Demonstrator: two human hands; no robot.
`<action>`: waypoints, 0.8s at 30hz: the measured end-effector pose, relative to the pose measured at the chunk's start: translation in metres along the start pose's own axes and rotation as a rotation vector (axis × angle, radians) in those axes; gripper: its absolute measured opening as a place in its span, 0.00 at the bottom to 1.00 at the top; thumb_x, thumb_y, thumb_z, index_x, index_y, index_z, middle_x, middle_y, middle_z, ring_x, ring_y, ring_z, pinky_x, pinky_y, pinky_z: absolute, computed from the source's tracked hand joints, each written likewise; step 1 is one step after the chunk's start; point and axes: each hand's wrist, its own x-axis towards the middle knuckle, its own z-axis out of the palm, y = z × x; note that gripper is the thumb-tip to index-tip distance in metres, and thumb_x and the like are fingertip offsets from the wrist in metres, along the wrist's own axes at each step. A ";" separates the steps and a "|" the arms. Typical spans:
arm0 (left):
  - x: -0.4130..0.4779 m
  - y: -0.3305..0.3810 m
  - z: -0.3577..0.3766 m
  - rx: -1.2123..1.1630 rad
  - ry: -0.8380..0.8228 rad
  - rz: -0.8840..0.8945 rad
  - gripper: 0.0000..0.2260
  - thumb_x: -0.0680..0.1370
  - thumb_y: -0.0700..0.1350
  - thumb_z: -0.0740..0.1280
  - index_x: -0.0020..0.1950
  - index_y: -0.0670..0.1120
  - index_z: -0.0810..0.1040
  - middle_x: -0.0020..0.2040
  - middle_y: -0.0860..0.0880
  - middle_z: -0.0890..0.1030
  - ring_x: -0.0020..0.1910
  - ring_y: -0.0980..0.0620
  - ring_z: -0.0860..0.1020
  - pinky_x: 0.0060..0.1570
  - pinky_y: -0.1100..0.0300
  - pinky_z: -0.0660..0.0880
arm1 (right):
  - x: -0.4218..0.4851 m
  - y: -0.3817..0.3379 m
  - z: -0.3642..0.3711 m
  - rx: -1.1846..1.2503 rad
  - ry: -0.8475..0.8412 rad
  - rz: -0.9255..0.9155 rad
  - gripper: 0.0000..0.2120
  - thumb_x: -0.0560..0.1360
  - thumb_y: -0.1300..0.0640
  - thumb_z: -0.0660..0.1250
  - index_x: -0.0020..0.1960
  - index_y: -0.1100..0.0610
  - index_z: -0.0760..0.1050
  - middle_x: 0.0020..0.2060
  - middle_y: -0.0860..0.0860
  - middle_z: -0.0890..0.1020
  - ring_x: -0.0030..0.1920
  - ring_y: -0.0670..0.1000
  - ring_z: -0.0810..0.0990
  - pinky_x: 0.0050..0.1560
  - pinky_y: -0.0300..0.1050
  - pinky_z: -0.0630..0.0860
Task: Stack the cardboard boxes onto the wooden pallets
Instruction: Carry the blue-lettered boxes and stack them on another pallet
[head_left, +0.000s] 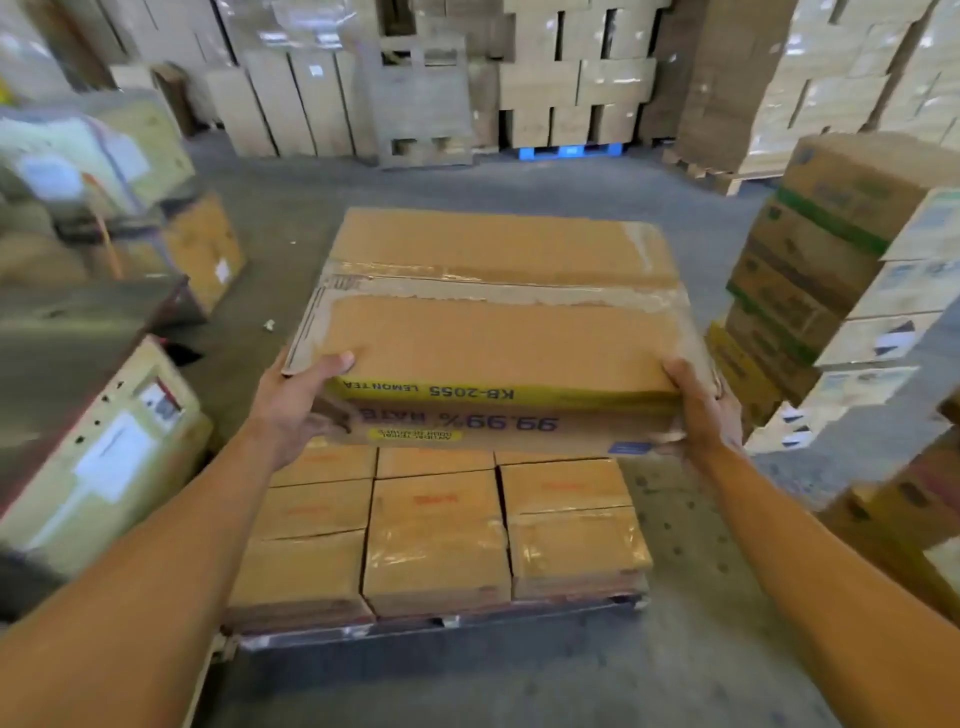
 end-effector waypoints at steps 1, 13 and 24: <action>-0.001 -0.005 -0.026 0.007 0.024 -0.013 0.49 0.54 0.57 0.85 0.72 0.46 0.72 0.56 0.42 0.85 0.37 0.35 0.84 0.39 0.33 0.81 | -0.013 0.010 0.023 -0.021 -0.018 0.009 0.41 0.66 0.38 0.75 0.75 0.49 0.68 0.61 0.50 0.77 0.57 0.55 0.77 0.55 0.57 0.80; 0.032 -0.109 -0.169 -0.095 0.241 -0.242 0.33 0.66 0.49 0.77 0.68 0.42 0.71 0.44 0.48 0.87 0.40 0.39 0.84 0.43 0.29 0.78 | -0.031 0.140 0.172 -0.121 -0.138 0.239 0.42 0.62 0.37 0.77 0.73 0.45 0.69 0.59 0.48 0.82 0.59 0.56 0.82 0.50 0.66 0.82; 0.138 -0.256 -0.218 -0.073 0.361 -0.361 0.24 0.66 0.48 0.80 0.59 0.47 0.79 0.49 0.50 0.87 0.49 0.43 0.85 0.49 0.30 0.78 | 0.013 0.294 0.249 -0.203 -0.040 0.325 0.28 0.68 0.40 0.76 0.65 0.38 0.70 0.51 0.39 0.81 0.58 0.50 0.81 0.47 0.66 0.83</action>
